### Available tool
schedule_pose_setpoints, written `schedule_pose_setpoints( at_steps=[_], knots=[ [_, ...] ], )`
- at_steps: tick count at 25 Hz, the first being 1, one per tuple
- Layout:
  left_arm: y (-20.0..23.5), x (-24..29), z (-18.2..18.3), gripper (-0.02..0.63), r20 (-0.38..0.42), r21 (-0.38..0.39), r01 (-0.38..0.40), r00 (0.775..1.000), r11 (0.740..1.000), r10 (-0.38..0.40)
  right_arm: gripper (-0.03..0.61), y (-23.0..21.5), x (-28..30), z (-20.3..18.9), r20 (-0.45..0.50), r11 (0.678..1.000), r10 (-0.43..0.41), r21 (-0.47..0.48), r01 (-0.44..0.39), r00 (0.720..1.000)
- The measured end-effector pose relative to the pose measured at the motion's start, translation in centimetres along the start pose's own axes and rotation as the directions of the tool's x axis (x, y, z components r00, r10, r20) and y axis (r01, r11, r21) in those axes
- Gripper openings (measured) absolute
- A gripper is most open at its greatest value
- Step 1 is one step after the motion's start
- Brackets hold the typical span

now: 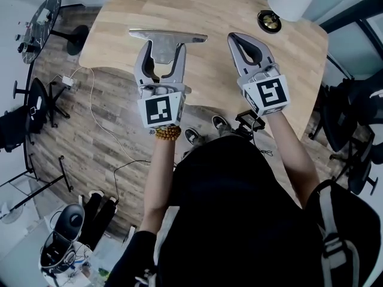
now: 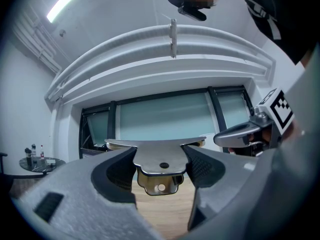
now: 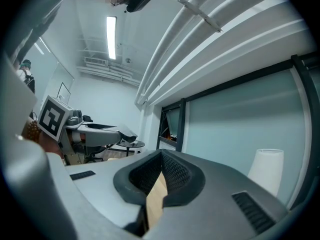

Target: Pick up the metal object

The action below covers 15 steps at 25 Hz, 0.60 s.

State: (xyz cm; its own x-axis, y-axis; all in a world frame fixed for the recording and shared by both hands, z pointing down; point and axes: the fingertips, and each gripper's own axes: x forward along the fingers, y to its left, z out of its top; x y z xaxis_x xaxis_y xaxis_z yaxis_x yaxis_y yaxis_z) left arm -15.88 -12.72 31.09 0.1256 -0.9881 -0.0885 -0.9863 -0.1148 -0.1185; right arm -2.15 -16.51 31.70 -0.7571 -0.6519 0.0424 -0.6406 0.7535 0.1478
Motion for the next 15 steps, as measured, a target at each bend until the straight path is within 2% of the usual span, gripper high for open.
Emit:
schedule_pose_setpoints(
  at_steps=[15],
  knots=[
    [-0.5,-0.9,-4.1,0.304,-0.091,-0.016,0.002,0.996,1.000,-0.004,0.002,0.0,0.0,-0.9,-0.024,1.000,-0.004,0.009,0.004,1.000]
  ],
)
